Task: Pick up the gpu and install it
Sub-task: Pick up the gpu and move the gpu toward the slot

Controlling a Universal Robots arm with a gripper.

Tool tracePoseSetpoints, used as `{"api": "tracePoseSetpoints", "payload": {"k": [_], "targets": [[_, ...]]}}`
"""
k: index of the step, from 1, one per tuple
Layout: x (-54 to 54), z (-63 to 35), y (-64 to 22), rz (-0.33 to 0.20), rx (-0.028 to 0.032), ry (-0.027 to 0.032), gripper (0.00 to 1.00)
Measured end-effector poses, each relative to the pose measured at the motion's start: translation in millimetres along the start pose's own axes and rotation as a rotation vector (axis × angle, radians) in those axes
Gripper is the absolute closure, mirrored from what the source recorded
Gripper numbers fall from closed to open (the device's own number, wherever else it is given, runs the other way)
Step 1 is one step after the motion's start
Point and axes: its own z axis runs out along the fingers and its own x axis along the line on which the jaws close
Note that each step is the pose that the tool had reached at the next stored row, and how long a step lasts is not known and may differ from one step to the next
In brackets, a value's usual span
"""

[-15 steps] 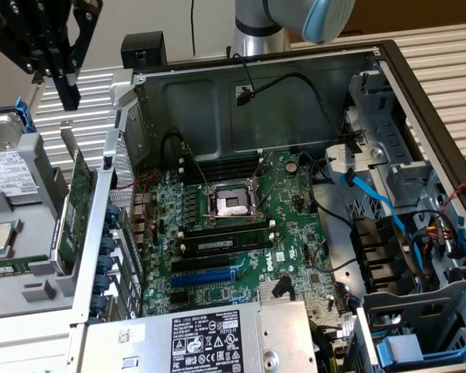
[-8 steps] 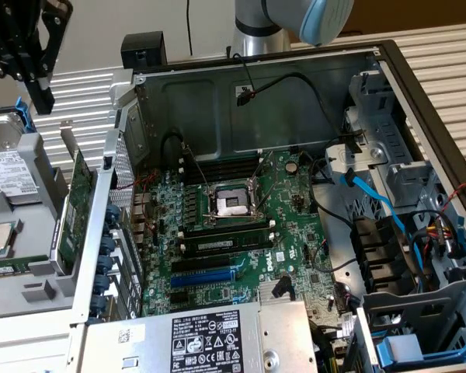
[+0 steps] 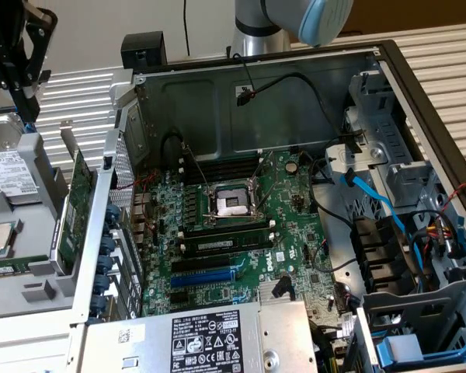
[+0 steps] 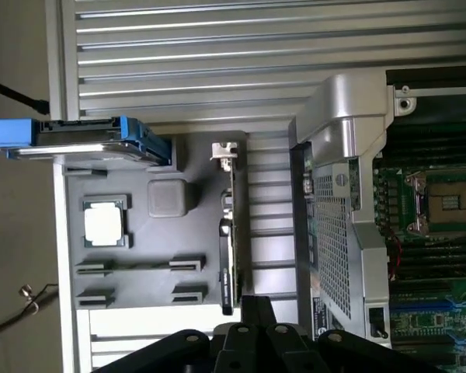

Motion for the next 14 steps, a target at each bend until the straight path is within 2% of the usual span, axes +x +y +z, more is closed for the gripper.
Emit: {"api": "tracePoseSetpoints", "payload": {"k": [5,7,8,9,14], "targets": [[8.6,3.1,-0.3,0.000,-0.0001,0.0002,0.89],[15.3,3.2,-0.7,0.000,-0.0003,-0.0013,0.89],[18.8,3.4,-1.0,0.000,-0.0005,-0.0028,0.89],[25.0,3.9,-1.4,0.000,-0.0008,-0.0070,0.89],[25.9,9.2,-1.5,0.000,-0.0015,-0.0182,0.89]]}}
